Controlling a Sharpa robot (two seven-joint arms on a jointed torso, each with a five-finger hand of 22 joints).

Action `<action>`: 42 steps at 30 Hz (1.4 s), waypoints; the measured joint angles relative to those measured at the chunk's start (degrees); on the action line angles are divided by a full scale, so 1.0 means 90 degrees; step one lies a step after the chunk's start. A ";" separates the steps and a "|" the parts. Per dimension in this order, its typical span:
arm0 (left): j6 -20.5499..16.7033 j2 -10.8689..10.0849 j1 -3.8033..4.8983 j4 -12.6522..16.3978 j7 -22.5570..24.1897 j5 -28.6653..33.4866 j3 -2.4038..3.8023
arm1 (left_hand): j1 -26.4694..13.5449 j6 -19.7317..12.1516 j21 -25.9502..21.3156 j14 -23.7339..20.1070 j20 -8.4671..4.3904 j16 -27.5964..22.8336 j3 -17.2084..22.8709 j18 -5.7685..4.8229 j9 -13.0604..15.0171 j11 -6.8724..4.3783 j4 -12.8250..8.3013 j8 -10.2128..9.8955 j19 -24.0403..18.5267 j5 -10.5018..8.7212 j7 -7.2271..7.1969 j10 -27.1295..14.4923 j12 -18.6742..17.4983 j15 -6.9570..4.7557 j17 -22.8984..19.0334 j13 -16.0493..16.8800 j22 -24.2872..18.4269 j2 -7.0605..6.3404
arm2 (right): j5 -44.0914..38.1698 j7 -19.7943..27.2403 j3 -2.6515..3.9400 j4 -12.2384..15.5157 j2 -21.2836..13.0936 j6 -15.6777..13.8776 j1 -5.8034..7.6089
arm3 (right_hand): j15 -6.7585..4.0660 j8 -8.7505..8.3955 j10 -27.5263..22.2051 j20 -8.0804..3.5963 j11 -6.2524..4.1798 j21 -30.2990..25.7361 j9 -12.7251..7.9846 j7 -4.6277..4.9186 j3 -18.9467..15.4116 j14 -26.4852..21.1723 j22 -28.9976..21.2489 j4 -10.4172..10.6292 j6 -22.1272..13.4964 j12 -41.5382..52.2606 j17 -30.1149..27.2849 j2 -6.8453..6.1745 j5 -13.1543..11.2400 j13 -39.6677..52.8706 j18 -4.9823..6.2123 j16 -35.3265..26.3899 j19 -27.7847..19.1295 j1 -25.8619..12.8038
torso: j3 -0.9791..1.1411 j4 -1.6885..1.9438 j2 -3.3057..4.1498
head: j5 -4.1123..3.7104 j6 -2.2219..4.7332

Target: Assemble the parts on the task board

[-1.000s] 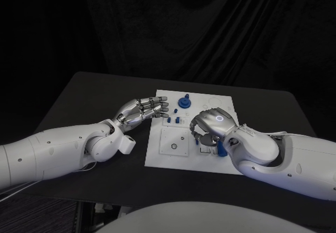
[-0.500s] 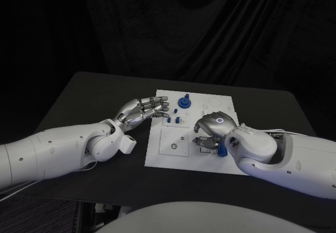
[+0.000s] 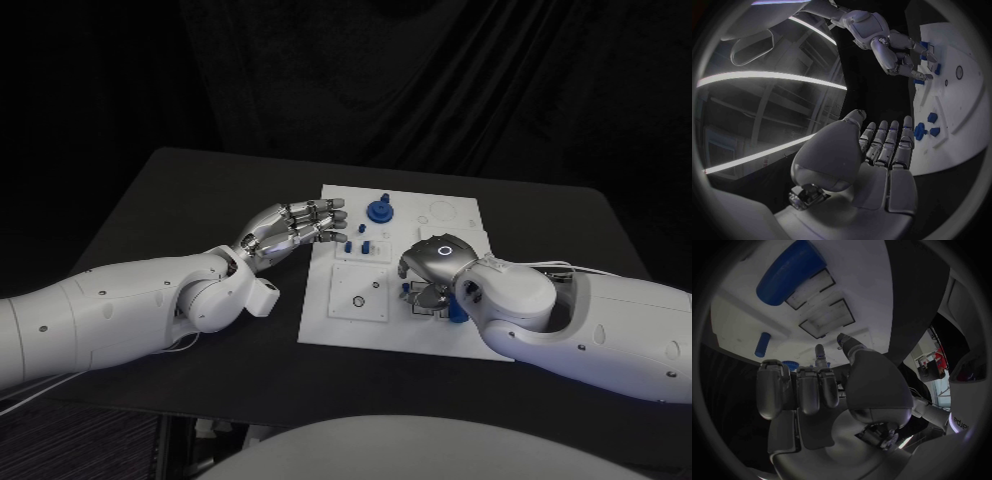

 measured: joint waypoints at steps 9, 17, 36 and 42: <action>0.0006 0.0027 -0.0008 -0.0020 0.0000 0.0000 0.0000 | 0.0000 0.0000 -0.0029 0.0000 0.0024 0.0000 0.0027 0.0000 0.0000 0.0000 0.0027 0.0000 -0.0023 0.0000 0.0000 0.0000 -0.0002 0.0000 -0.0007 0.0000 -0.0012 0.0000 | 0.0031 0.0003 -0.0002 -0.0073 0.0081 0.0265 -0.0002 | 0.0000 0.0000 0.0019 0.0000 0.0019 -0.0143 -0.0082 0.0047 -0.0031 0.0000 0.0000 -0.0069 -0.0184 0.0000 0.0000 -0.0007 0.0000 -0.0001 0.0000 0.0000 0.0000 0.0108 | 0.0000 0.0002 0.0001 | -0.0013 0.0000; 0.0011 0.0028 -0.0014 -0.0028 0.0000 0.0000 0.0000 | 0.0000 0.0000 -0.0029 -0.0023 0.0024 0.0000 0.0026 0.0000 -0.0001 0.0000 0.0026 0.0000 -0.0023 0.0000 0.0000 0.0000 0.0022 -0.0023 -0.0007 -0.0001 -0.0017 0.0000 | 0.0042 0.0001 0.0000 -0.0120 0.0130 0.0506 -0.0006 | 0.0041 0.0000 0.0019 0.0000 0.0019 -0.0229 -0.0120 0.0041 0.0003 -0.0004 -0.0001 -0.0136 -0.0244 0.0000 0.0000 0.0019 0.0000 -0.0001 0.0001 0.0000 0.0000 0.0218 | 0.0000 -0.0002 -0.0002 | 0.0005 0.0000; 0.0034 0.0052 -0.0040 -0.0043 0.0000 0.0000 -0.0001 | -0.0025 0.0000 -0.0029 -0.0046 0.0024 0.0000 0.0071 0.0001 -0.0002 0.0001 0.0071 0.0000 -0.0023 0.0000 0.0000 -0.0046 0.0046 0.0001 -0.0007 -0.0007 -0.0031 -0.0025 | 0.0042 -0.0016 0.0015 -0.0286 0.0266 0.0634 -0.0006 | 0.0041 0.0038 0.0018 0.0045 0.0064 -0.0398 -0.0096 0.0029 0.0182 -0.0004 -0.0001 -0.0474 -0.0164 0.0000 0.0000 0.0135 0.0000 -0.0003 0.0000 0.0000 -0.0001 0.0521 | 0.0004 -0.0010 0.0001 | -0.0001 0.0000; 0.0040 0.0054 -0.0043 -0.0043 0.0000 0.0000 0.0000 | -0.0025 0.0000 -0.0029 -0.0046 0.0024 0.0000 0.0071 0.0001 -0.0002 0.0001 0.0071 0.0000 -0.0023 0.0000 0.0000 -0.0046 0.0046 0.0001 -0.0007 -0.0006 -0.0031 -0.0025 | 0.0041 -0.0030 0.0014 -0.0292 0.0291 0.0629 -0.0008 | 0.0065 0.0082 0.0018 0.0054 0.0064 -0.0452 -0.0053 0.0034 0.0410 -0.0005 -0.0002 -0.0702 -0.0055 0.0000 0.0000 0.0159 0.0032 -0.0003 0.0000 0.0000 -0.0010 0.0595 | 0.0005 -0.0013 0.0001 | 0.0004 0.0000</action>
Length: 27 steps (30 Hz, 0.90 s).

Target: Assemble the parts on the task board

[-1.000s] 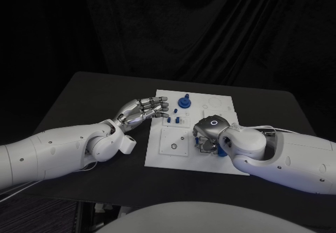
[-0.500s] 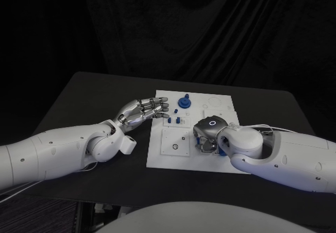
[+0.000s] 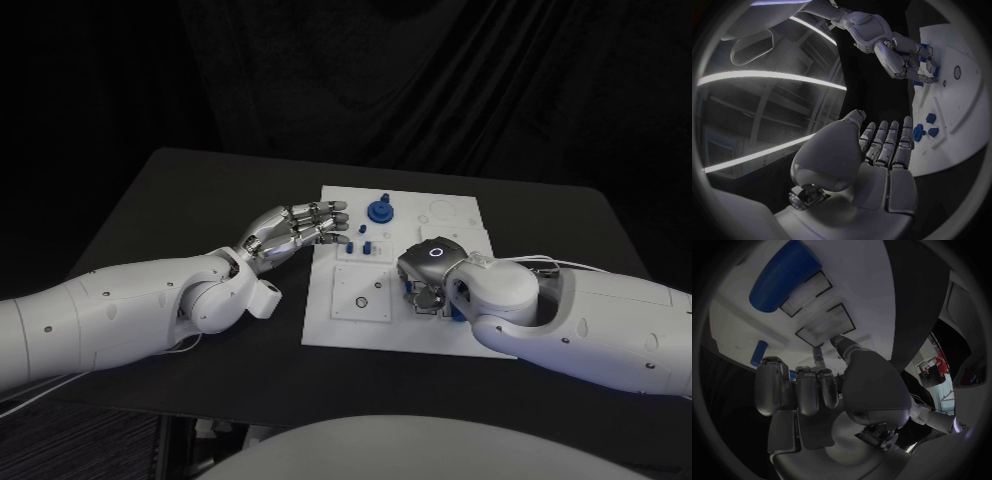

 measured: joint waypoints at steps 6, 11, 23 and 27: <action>0.0008 0.0007 -0.0003 0.0000 0.0000 0.0000 0.0000 | 0.0000 0.0000 0.0000 0.0000 0.0000 0.0000 0.0016 0.0000 0.0000 0.0000 0.0016 0.0000 0.0000 0.0000 0.0000 0.0000 0.0000 0.0000 -0.0006 0.0000 -0.0005 0.0000 | 0.0000 -0.0037 -0.0002 0.0018 0.0008 -0.0004 -0.0001 | 0.0014 0.0214 0.0000 0.0014 0.0000 -0.0024 0.0178 -0.0028 0.0166 -0.0006 0.0000 -0.0167 0.0310 0.0000 0.0000 0.0000 -0.0001 0.0000 0.0000 0.0000 -0.0014 -0.0001 | 0.0000 0.0005 0.0000 | -0.0004 0.0000; 0.0016 0.0008 -0.0007 0.0000 0.0000 0.0000 0.0001 | 0.0000 0.0000 0.0000 0.0000 0.0000 0.0000 0.0016 0.0001 0.0000 0.0000 0.0016 0.0000 0.0000 0.0000 0.0000 0.0000 0.0000 0.0000 -0.0006 0.0000 -0.0005 0.0000 | 0.0000 -0.0076 -0.0004 0.0038 0.0025 -0.0004 -0.0007 | 0.0015 0.0321 0.0000 0.0014 0.0000 -0.0076 0.0330 -0.0062 0.0245 -0.0006 0.0001 -0.0246 0.0380 0.0000 0.0000 -0.0001 -0.0002 0.0000 0.0000 0.0000 -0.0014 -0.0001 | 0.0000 0.0008 -0.0001 | -0.0004 0.0000; 0.0030 0.0009 -0.0011 0.0007 0.0000 0.0000 -0.0002 | 0.0000 0.0000 0.0000 -0.0023 0.0000 0.0000 0.0016 0.0000 0.0000 -0.0001 0.0016 0.0000 0.0000 0.0000 0.0000 0.0000 0.0000 0.0023 -0.0006 0.0000 -0.0005 0.0000 | 0.0009 -0.0107 -0.0012 -0.0016 0.0052 -0.0141 -0.0014 | 0.0014 0.0439 0.0000 -0.0009 0.0000 -0.0114 0.0494 -0.0085 0.0384 -0.0006 0.0004 -0.0386 0.0403 0.0000 0.0000 0.0096 -0.0008 -0.0001 0.0000 0.0000 -0.0037 0.0039 | -0.0002 0.0005 -0.0002 | 0.0024 0.0000; 0.0038 0.0009 -0.0011 0.0008 0.0000 0.0000 -0.0001 | 0.0000 0.0000 0.0000 -0.0023 0.0000 0.0000 0.0015 0.0000 -0.0001 -0.0001 0.0016 0.0000 0.0000 0.0000 0.0000 0.0000 0.0000 0.0023 -0.0006 0.0000 -0.0004 0.0000 | 0.0011 -0.0087 -0.0015 -0.0026 0.0063 -0.0297 -0.0017 | 0.0014 0.0549 0.0000 -0.0009 -0.0001 -0.0114 0.0607 -0.0102 0.0429 -0.0006 0.0004 -0.0430 0.0527 0.0000 0.0000 0.0173 -0.0007 -0.0001 0.0000 0.0000 -0.0037 0.0119 | -0.0003 0.0008 -0.0003 | 0.0029 0.0000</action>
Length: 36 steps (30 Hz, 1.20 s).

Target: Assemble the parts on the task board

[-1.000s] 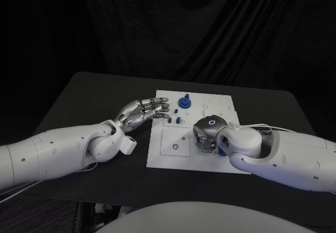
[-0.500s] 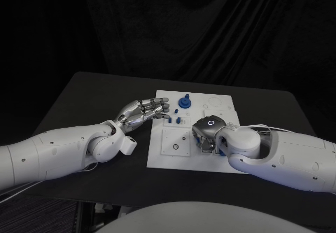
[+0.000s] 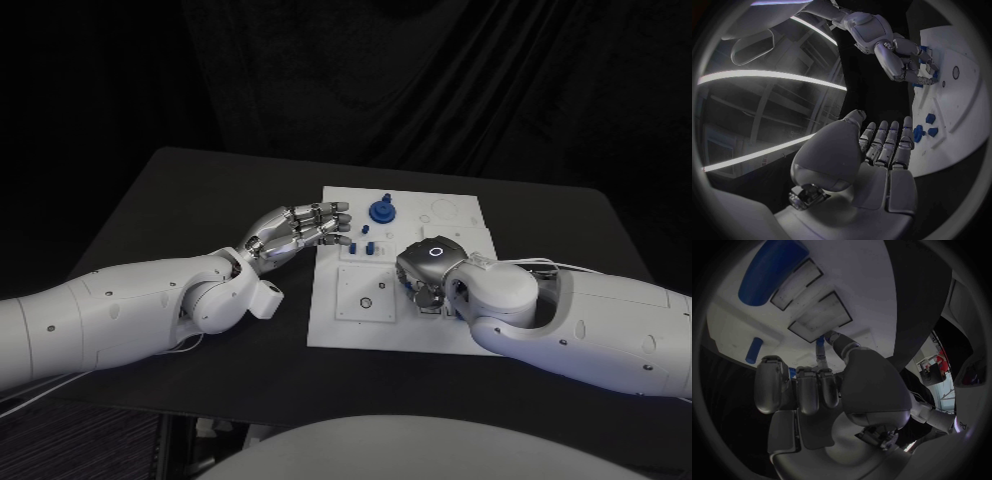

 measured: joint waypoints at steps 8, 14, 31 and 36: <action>0.0011 0.0008 -0.0001 -0.0002 0.0000 0.0000 0.0001 | 0.0000 0.0000 0.0000 0.0000 0.0000 0.0000 0.0000 0.0000 0.0000 0.0000 0.0000 0.0000 0.0000 0.0000 0.0000 0.0000 0.0026 0.0000 0.0000 0.0000 -0.0007 0.0000 | 0.0000 0.0116 -0.0002 -0.0020 0.0020 -0.0465 0.0000 | -0.0050 0.0166 0.0001 0.0000 -0.0049 0.0000 0.0145 -0.0082 0.0093 -0.0002 0.0000 -0.0093 0.0209 0.0000 0.0000 0.0074 0.0000 0.0000 0.0001 0.0000 0.0000 0.0021 | -0.0001 0.0000 -0.0001 | 0.0031 0.0000; 0.0021 0.0009 -0.0001 -0.0008 0.0000 0.0000 0.0002 | 0.0000 0.0000 0.0000 0.0000 0.0000 0.0000 0.0018 0.0000 0.0000 0.0000 0.0018 0.0000 0.0000 0.0000 0.0000 0.0000 0.0026 0.0000 0.0000 0.0000 -0.0007 0.0000 | 0.0001 0.0263 -0.0002 -0.0012 0.0011 -0.0860 0.0000 | -0.0112 0.0378 -0.0003 -0.0070 -0.0134 0.0000 0.0374 -0.0165 0.0069 -0.0002 -0.0001 -0.0138 0.0424 0.0000 0.0000 0.0148 0.0000 0.0000 -0.0001 0.0000 0.0024 0.0013 | -0.0001 0.0001 0.0000 | 0.0033 0.0000; 0.0059 -0.0006 -0.0024 -0.0005 0.0000 0.0000 0.0001 | 0.0000 0.0000 0.0000 0.0001 0.0000 0.0011 0.0018 0.0000 0.0000 0.0000 0.0018 0.0000 0.0000 0.0000 0.0000 0.0000 0.0025 0.0000 0.0000 0.0000 -0.0008 0.0000 | 0.0001 0.0474 -0.0003 0.0214 -0.0198 -0.1456 -0.0016 | -0.0173 0.0083 0.0002 -0.0137 -0.0181 0.0077 0.0420 -0.0091 -0.0441 0.0013 -0.0002 0.0338 0.0005 0.0000 0.0000 -0.0024 0.0000 -0.0001 0.0000 0.0000 0.0047 -0.0665 | 0.0001 -0.0005 0.0002 | 0.0056 0.0000; 0.0064 -0.0020 -0.0033 -0.0004 0.0000 0.0000 0.0001 | 0.0000 0.0000 0.0000 0.0001 0.0000 0.0025 0.0018 0.0000 0.0000 -0.0001 0.0018 0.0000 0.0000 0.0000 0.0000 0.0000 0.0025 0.0000 0.0000 0.0000 -0.0012 0.0000 | 0.0001 0.0246 -0.0003 0.0304 -0.0322 -0.1263 -0.0066 | -0.0109 -0.0175 0.0000 -0.0093 -0.0090 0.0294 0.0268 0.0017 -0.0585 0.0007 -0.0002 0.0536 -0.0193 0.0000 0.0000 -0.0107 0.0000 -0.0001 -0.0001 0.0000 0.0039 -0.0812 | 0.0002 -0.0009 0.0002 | 0.0048 0.0000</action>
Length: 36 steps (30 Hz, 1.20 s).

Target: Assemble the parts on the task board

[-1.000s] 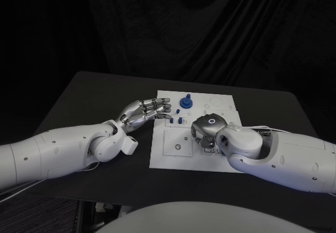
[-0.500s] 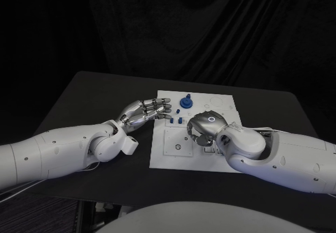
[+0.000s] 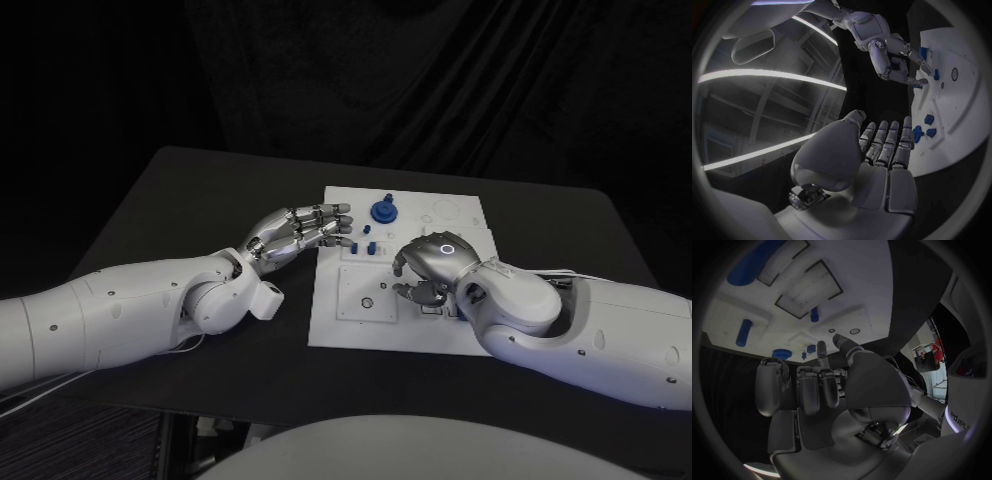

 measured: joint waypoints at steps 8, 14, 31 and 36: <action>0.0009 -0.0009 -0.0021 -0.0001 0.0000 0.0000 0.0001 | 0.0000 0.0000 0.0000 0.0000 0.0000 0.0000 0.0000 0.0000 0.0000 0.0000 0.0000 0.0000 0.0000 0.0000 0.0000 0.0000 0.0000 0.0000 0.0000 0.0000 0.0000 0.0000 | 0.0000 -0.0357 -0.0002 0.0100 -0.0130 0.0281 -0.0071 | 0.0039 -0.0127 0.0000 0.0014 0.0045 0.0405 -0.0162 -0.0021 -0.0097 -0.0005 0.0000 0.0220 0.0074 0.0000 0.0000 0.0000 0.0000 0.0000 0.0000 0.0000 -0.0004 0.0000 | 0.0002 0.0004 -0.0002 | -0.0005 0.0000; 0.0012 -0.0017 -0.0048 -0.0002 0.0000 0.0000 0.0001 | 0.0000 0.0000 0.0000 0.0000 0.0000 0.0000 0.0000 0.0000 0.0000 0.0000 0.0000 0.0000 0.0000 0.0000 0.0000 0.0000 0.0000 0.0000 0.0000 0.0000 0.0000 0.0000 | 0.0000 -0.0513 -0.0002 0.0101 -0.0139 0.0398 -0.0087 | 0.0039 -0.0153 0.0000 0.0014 0.0045 0.0446 -0.0206 -0.0021 -0.0144 -0.0005 -0.0001 0.0302 0.0092 0.0000 0.0000 -0.0006 0.0000 0.0000 0.0001 0.0000 -0.0004 -0.0075 | 0.0001 0.0000 -0.0001 | 0.0000 0.0000; 0.0013 -0.0018 -0.0060 -0.0010 0.0000 0.0000 0.0001 | 0.0000 0.0000 0.0000 0.0000 0.0000 0.0000 0.0000 0.0000 0.0000 0.0020 -0.0001 0.0000 0.0000 0.0000 0.0000 -0.0025 0.0002 0.0000 0.0000 -0.0006 0.0001 0.0000 | 0.0001 -0.0655 -0.0002 -0.0104 -0.0013 0.0456 -0.0093 | 0.0039 -0.0178 0.0001 0.0014 0.0044 0.0446 -0.0254 -0.0023 -0.0109 -0.0005 -0.0001 0.0337 0.0137 0.0000 0.0000 0.0055 0.0000 0.0004 0.0000 0.0000 -0.0004 -0.0064 | -0.0003 0.0007 -0.0002 | -0.0014 0.0000; 0.0014 -0.0015 -0.0062 -0.0010 0.0000 0.0000 0.0001 | 0.0000 0.0000 0.0000 0.0000 0.0000 0.0000 0.0018 0.0000 0.0000 0.0020 0.0018 0.0000 0.0000 0.0000 0.0000 -0.0025 0.0025 0.0000 0.0000 -0.0006 -0.0006 0.0000 | 0.0001 -0.0656 -0.0001 -0.0194 0.0061 0.0469 -0.0099 | 0.0040 -0.0215 0.0001 0.0014 0.0044 0.0446 -0.0274 -0.0023 -0.0100 -0.0005 -0.0002 0.0381 0.0136 0.0000 0.0000 0.0087 0.0000 0.0003 0.0000 0.0000 -0.0004 -0.0097 | -0.0004 0.0009 -0.0002 | -0.0015 0.0000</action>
